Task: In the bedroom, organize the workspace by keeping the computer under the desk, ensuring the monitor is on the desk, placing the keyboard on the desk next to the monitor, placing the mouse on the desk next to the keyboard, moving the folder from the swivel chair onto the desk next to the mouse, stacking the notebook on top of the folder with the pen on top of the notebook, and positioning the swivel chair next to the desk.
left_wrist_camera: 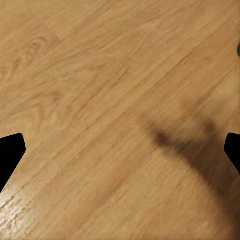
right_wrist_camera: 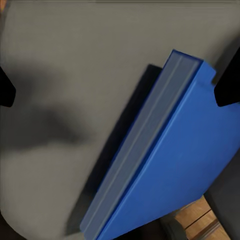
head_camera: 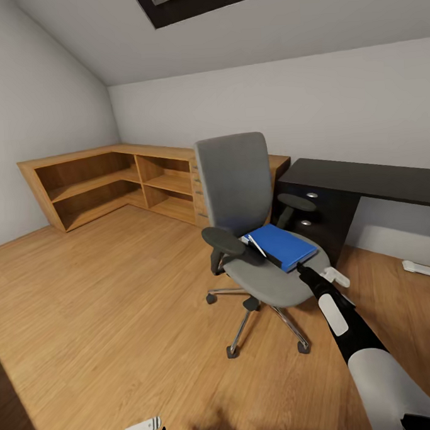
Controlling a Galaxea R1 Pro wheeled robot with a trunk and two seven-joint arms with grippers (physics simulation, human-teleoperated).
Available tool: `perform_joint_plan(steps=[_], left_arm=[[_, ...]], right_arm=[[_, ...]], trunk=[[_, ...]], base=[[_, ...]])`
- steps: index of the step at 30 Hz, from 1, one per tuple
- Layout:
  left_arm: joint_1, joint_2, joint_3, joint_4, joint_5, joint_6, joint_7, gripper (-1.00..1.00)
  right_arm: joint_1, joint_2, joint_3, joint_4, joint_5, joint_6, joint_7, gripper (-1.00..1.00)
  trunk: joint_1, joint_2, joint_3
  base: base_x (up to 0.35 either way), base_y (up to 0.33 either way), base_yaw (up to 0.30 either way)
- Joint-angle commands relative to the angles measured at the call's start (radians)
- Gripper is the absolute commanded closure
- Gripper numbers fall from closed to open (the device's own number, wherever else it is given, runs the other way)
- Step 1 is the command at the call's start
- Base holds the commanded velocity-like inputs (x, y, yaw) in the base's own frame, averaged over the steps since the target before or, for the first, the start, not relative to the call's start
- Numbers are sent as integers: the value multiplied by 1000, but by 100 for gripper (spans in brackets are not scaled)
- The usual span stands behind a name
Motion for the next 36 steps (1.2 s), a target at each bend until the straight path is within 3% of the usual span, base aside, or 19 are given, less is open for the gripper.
perform_joint_plan(steps=[1,10,12,13,19,25,36], left_arm=[[0,0,1,-2,9,6,2,-100],[0,0,1,-2,9,6,2,-100],[0,0,1,-2,9,6,2,-100],[0,-1,1,-2,9,6,2,-100],[0,-1,1,-2,9,6,2,-100],[0,0,1,-2,9,6,2,-100],[0,0,1,-2,9,6,2,-100]], right_arm=[[1,0,0,-3,-8,5,-4,-100],[4,-1,-1,-4,-13,2,-4,-100],[4,-2,-2,-4,-32,2,-4,-100],[4,-3,-1,-4,-64,1,-4,-100],[4,-3,-1,-4,-91,2,-6,-100],[4,0,-1,-1,-92,1,-6,-100],[4,0,-1,2,-93,0,-6,-100]], trunk=[[0,0,-1],[0,0,-1],[0,0,-1],[0,0,-1],[0,0,-1],[0,0,-1],[0,0,-1]], base=[[0,0,0],[0,0,0],[0,0,0],[0,0,0],[0,0,0],[0,0,-23],[0,0,-229]])
